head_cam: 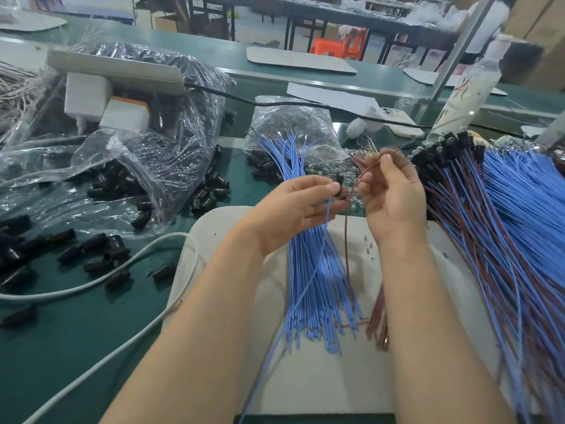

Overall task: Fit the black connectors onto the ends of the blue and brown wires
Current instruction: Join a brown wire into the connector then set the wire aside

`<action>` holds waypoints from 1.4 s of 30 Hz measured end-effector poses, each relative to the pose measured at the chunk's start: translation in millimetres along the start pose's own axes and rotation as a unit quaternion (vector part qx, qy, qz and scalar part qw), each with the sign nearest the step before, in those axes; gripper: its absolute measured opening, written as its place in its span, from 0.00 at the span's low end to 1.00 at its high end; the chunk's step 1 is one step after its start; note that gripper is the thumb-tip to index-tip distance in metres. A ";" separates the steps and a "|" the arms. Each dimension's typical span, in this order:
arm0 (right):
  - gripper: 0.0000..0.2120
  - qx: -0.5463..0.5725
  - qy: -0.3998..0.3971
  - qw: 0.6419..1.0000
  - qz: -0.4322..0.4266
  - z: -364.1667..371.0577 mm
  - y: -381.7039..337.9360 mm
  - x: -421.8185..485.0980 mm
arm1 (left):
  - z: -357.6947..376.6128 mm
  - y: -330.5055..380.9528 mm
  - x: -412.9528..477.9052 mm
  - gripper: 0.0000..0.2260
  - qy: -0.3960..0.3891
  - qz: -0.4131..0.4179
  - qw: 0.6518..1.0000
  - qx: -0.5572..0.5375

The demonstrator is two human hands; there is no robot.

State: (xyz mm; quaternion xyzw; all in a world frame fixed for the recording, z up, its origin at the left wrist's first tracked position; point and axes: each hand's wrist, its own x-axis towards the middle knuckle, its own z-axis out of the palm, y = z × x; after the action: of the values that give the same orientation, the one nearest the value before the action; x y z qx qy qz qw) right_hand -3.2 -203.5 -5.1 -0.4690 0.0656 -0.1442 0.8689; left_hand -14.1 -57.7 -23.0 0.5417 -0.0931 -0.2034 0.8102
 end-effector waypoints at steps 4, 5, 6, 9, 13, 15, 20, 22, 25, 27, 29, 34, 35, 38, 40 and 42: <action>0.08 0.058 0.055 0.996 -0.036 -3.1 -3.0 0.4 | 0.7 -1.9 0.3 0.03 -0.025 -0.008 0.999 0.032; 0.07 0.064 0.061 0.995 -0.040 -2.9 -3.6 0.4 | 0.8 -2.6 0.9 0.03 -0.025 -0.005 0.999 0.039; 0.07 0.068 0.065 0.995 -0.044 -2.5 -3.9 0.6 | 1.7 -3.2 1.5 0.03 -0.026 -0.004 0.999 0.045; 0.07 0.085 0.067 0.993 -0.047 -2.2 -4.3 0.4 | 3.2 -4.8 2.0 0.05 -0.035 -0.012 0.998 0.043; 0.07 0.079 0.055 0.995 -0.037 -3.6 -3.1 2.6 | 5.6 -6.2 2.0 0.05 -0.053 -0.013 0.998 0.045; 0.05 -0.010 0.024 0.999 -0.022 -2.3 0.3 2.6 | 7.2 -5.4 2.0 0.06 -0.033 0.016 0.999 0.033; 0.11 -0.253 -0.133 0.957 0.045 6.0 16.7 -6.2 | 4.0 -0.3 0.6 0.09 0.026 0.069 0.997 -0.012; 0.11 -0.283 -0.091 0.955 -0.017 6.0 17.1 -6.4 | 2.2 -1.0 1.0 0.07 0.054 0.061 0.997 0.009; 0.10 -0.248 0.019 0.960 -0.127 0.8 11.2 -3.0 | -4.0 0.3 0.9 0.03 0.070 0.031 0.996 0.050; 0.10 -0.177 0.054 0.973 -0.140 -0.8 7.8 -1.4 | -6.8 1.7 -0.9 0.02 0.044 0.008 0.997 0.057; 0.10 -0.144 0.066 0.979 -0.127 0.7 7.4 -1.0 | -5.8 1.4 -1.7 0.03 0.025 0.005 0.998 0.051; 0.08 -0.175 -0.023 0.983 -0.043 5.9 14.4 -2.2 | -4.5 -1.3 3.1 0.03 0.065 0.052 0.995 0.063; 0.08 -0.204 -0.046 0.977 -0.037 6.3 16.6 -2.6 | -5.3 -1.6 3.9 0.03 0.076 0.058 0.993 0.067; 0.08 -0.283 -0.052 0.955 -0.073 8.2 20.6 -4.1 | -6.0 -4.4 6.7 0.02 0.131 0.077 0.981 0.118; 0.08 -0.301 -0.017 0.944 -0.134 7.8 19.8 -3.6 | -6.1 -6.6 8.8 0.03 0.178 0.097 0.963 0.177; 0.08 -0.283 0.013 0.943 -0.174 7.0 17.2 -3.2 | -7.9 -8.3 11.0 0.02 0.218 0.117 0.938 0.243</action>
State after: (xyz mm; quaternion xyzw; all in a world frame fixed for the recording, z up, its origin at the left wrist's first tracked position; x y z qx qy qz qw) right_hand -1.3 -188.0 -15.6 -0.6980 0.0322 -0.2750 0.6604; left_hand -3.2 -58.6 -34.6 0.7386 -0.0237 0.0447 0.6722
